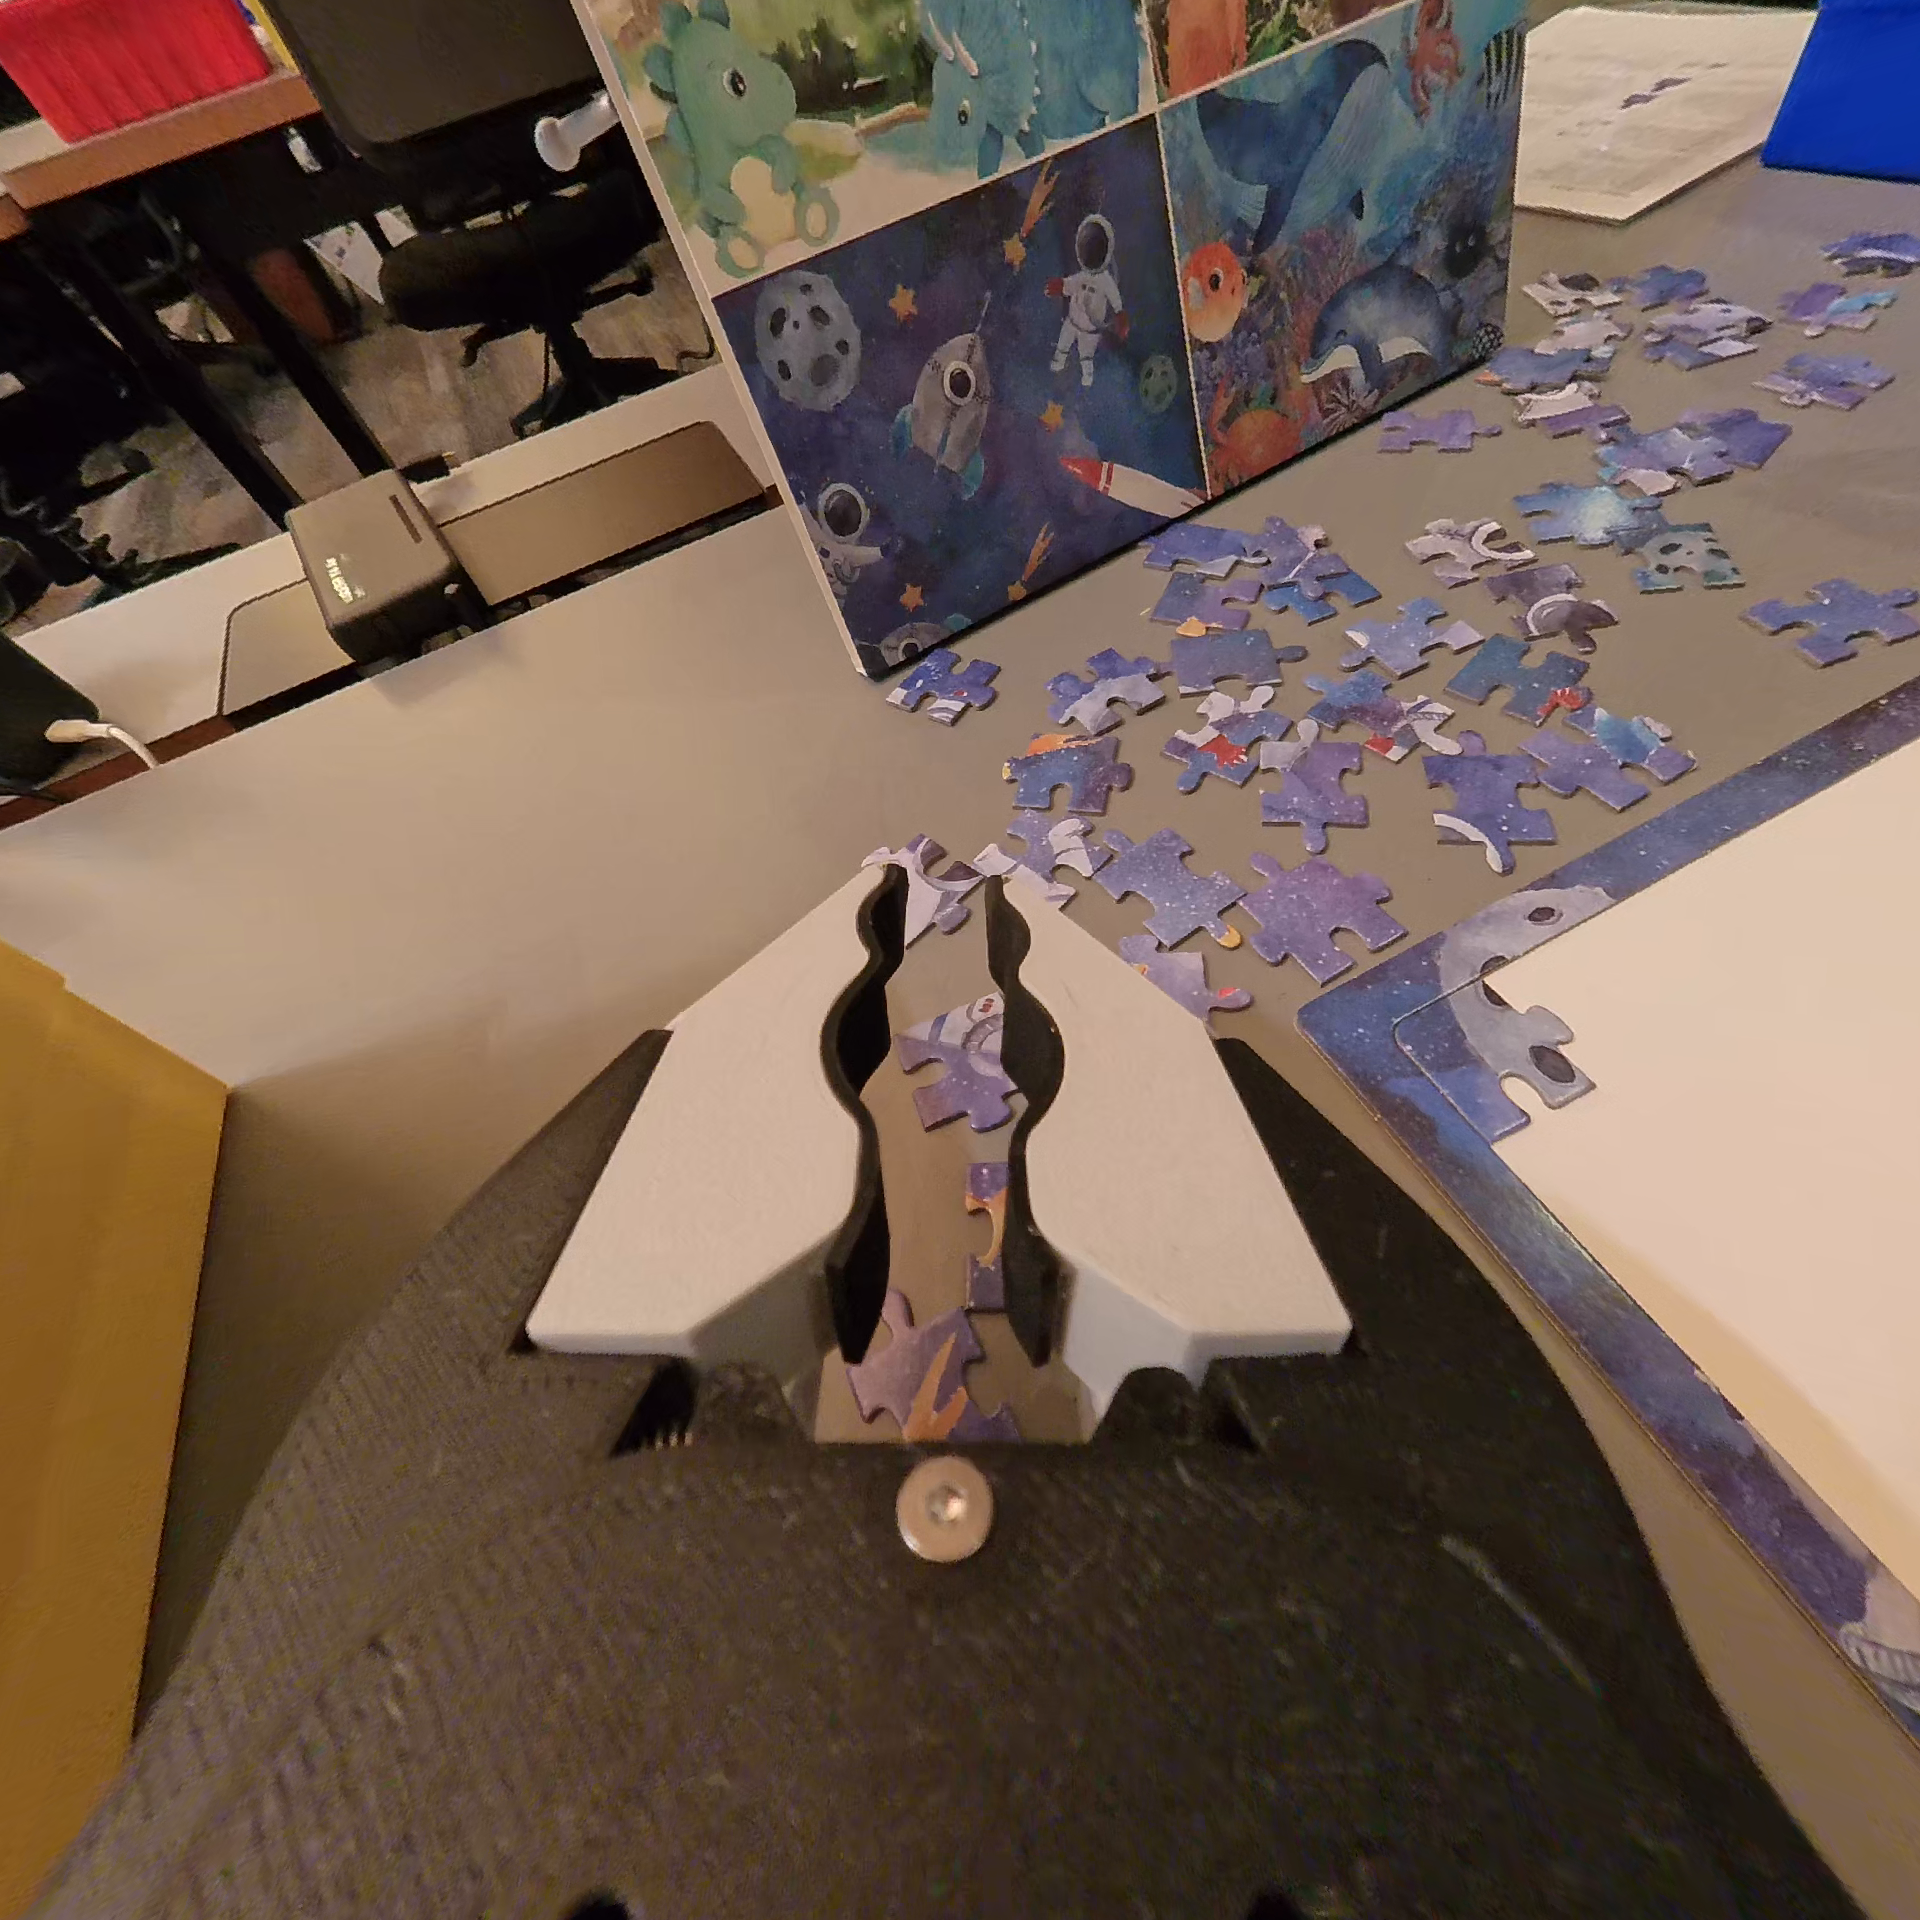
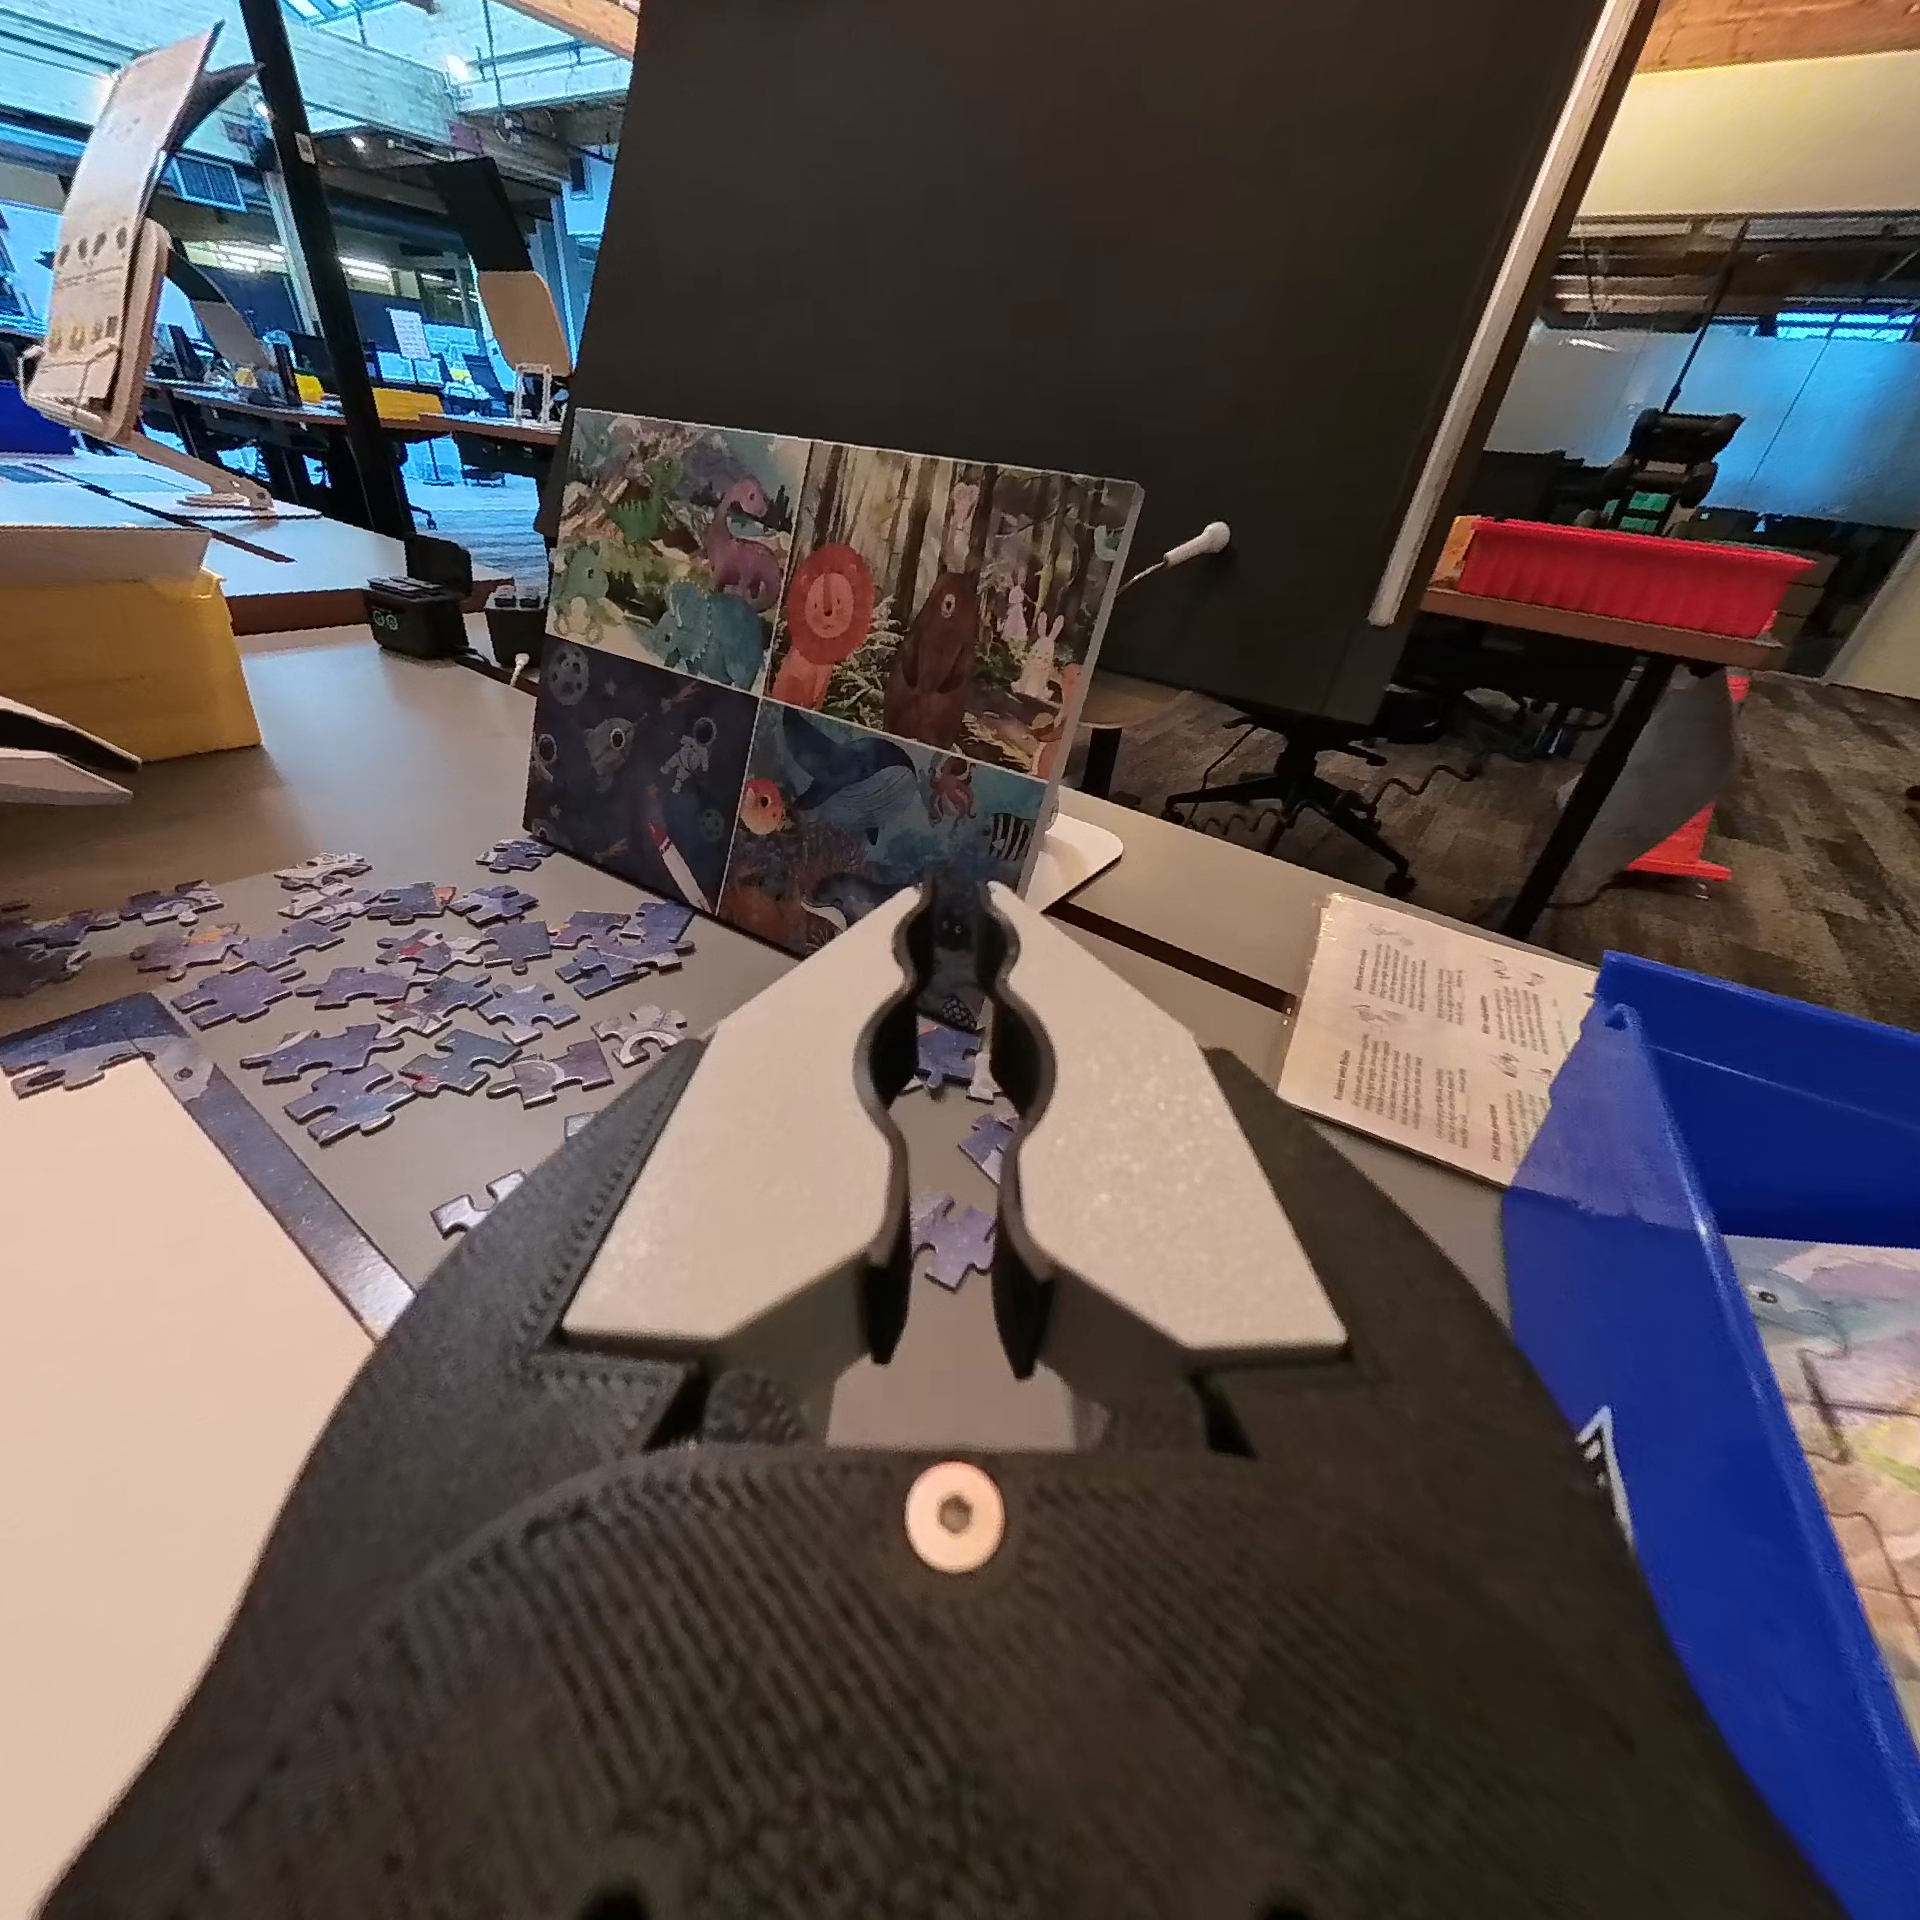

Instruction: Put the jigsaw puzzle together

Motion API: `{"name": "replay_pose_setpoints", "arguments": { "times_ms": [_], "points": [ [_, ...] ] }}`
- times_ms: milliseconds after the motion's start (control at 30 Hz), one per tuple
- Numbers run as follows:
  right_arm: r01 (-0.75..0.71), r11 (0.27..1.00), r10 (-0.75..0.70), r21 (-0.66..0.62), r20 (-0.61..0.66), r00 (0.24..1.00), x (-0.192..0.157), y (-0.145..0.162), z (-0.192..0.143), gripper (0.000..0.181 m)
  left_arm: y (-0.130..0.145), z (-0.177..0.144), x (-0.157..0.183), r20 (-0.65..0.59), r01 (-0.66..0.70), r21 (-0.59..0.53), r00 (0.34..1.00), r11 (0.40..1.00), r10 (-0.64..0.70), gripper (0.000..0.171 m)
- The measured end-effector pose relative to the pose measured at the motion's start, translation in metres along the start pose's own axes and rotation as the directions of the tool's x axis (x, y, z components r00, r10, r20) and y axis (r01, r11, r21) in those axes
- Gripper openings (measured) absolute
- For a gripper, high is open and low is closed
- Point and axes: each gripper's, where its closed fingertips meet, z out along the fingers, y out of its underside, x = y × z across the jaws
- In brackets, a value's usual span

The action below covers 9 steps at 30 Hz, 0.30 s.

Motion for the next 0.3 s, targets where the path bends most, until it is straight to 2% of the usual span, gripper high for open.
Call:
{"name": "replay_pose_setpoints", "arguments": {
  "times_ms": [100,300],
  "points": [
    [0.004,1.0,-0.004,0.005,-0.008,1.0,0.001,-0.002,-0.001,0.003,0.0,0.0,0.0,-0.001,-0.001,-0.002,1.0,1.0,0.001,0.014],
    [0.028,0.999,-0.025,0.023,-0.133,0.991,0.026,-0.012,-0.015,0.0,0.001,0.001,0.002,-0.003,-0.007,-0.008,1.0,1.0,0.007,0.014]
  ]
}}
